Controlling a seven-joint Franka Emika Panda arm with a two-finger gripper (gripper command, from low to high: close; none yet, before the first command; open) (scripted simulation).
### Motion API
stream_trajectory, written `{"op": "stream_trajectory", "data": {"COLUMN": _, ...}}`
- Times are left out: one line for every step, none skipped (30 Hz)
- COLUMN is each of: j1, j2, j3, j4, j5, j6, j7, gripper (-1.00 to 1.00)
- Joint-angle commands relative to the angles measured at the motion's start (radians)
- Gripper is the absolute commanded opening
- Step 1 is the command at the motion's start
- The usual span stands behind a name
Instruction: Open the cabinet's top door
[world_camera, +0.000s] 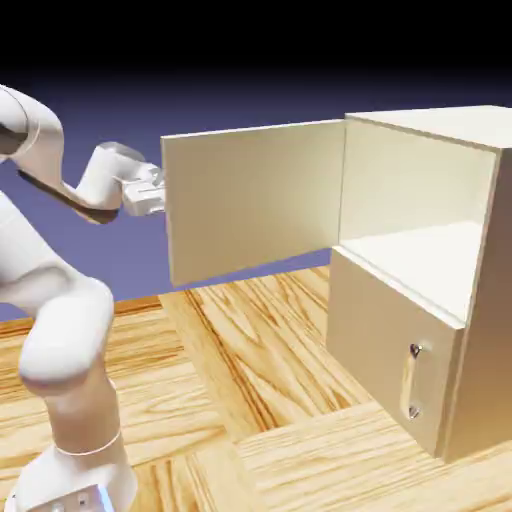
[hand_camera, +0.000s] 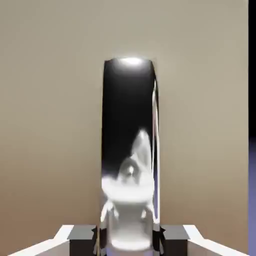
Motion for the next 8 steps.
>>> {"op": "stream_trajectory", "data": {"j1": -0.036, "j2": -0.001, "j3": 0.033, "j4": 0.023, "j5": 0.009, "j6": -0.015, "j7": 0.000, "gripper": -1.00}}
{"op": "stream_trajectory", "data": {"j1": -0.073, "j2": -0.002, "j3": 0.065, "j4": 0.046, "j5": 0.018, "j6": -0.030, "j7": 0.000, "gripper": -1.00}}
{"op": "stream_trajectory", "data": {"j1": -0.109, "j2": -0.004, "j3": 0.097, "j4": 0.069, "j5": 0.026, "j6": -0.044, "j7": 0.000, "gripper": -1.00}}
{"op": "stream_trajectory", "data": {"j1": -0.145, "j2": -0.005, "j3": 0.129, "j4": 0.092, "j5": 0.033, "j6": -0.059, "j7": 0.000, "gripper": -1.00}}
{"op": "stream_trajectory", "data": {"j1": -0.181, "j2": -0.007, "j3": 0.161, "j4": 0.116, "j5": 0.041, "j6": -0.074, "j7": 0.001, "gripper": -1.00}}
{"op": "stream_trajectory", "data": {"j1": -0.218, "j2": -0.010, "j3": 0.193, "j4": 0.140, "j5": 0.048, "j6": -0.090, "j7": 0.001, "gripper": -1.00}}
{"op": "stream_trajectory", "data": {"j1": -0.254, "j2": -0.015, "j3": 0.224, "j4": 0.165, "j5": 0.056, "j6": -0.105, "j7": 0.000, "gripper": -1.00}}
{"op": "stream_trajectory", "data": {"j1": -0.290, "j2": -0.020, "j3": 0.254, "j4": 0.190, "j5": 0.063, "j6": -0.120, "j7": -0.001, "gripper": -1.00}}
